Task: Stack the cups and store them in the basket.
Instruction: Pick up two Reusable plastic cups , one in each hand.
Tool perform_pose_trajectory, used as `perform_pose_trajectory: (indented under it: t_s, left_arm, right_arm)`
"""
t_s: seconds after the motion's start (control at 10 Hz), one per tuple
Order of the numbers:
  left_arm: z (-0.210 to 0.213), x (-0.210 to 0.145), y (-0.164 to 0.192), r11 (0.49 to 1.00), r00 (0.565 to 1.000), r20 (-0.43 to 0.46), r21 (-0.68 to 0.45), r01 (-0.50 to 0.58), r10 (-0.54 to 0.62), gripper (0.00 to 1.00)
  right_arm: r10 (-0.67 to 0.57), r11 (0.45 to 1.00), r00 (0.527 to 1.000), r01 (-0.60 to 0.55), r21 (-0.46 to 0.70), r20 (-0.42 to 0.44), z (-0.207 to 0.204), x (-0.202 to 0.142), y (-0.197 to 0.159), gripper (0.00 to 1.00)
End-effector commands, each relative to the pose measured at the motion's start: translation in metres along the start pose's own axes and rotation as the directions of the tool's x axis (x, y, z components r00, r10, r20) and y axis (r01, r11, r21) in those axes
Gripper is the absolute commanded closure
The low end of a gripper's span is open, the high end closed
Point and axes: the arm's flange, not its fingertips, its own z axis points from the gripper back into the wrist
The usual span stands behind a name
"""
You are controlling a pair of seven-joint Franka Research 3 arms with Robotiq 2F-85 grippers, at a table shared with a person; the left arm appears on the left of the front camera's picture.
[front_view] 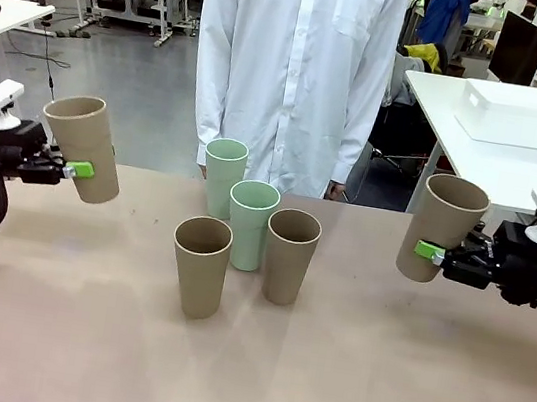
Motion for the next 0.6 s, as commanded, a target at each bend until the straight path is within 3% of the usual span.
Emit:
perform_pose_trajectory:
  t_s: [0.0,0.5]
  left_arm:
    - [-0.004,-0.004,-0.025,1.000,0.999,-0.041,0.002,0.015,-0.015,0.16]
    - [-0.009,-0.010,-0.084,0.995,0.993,-0.090,0.054,0.081,-0.076,0.16]
  right_arm:
    - [0.028,1.000,1.000,-0.028,-0.002,-0.002,0.014,-0.004,0.051,0.16]
    - [0.034,0.998,0.999,-0.034,0.045,-0.012,0.025,-0.024,0.075,0.16]
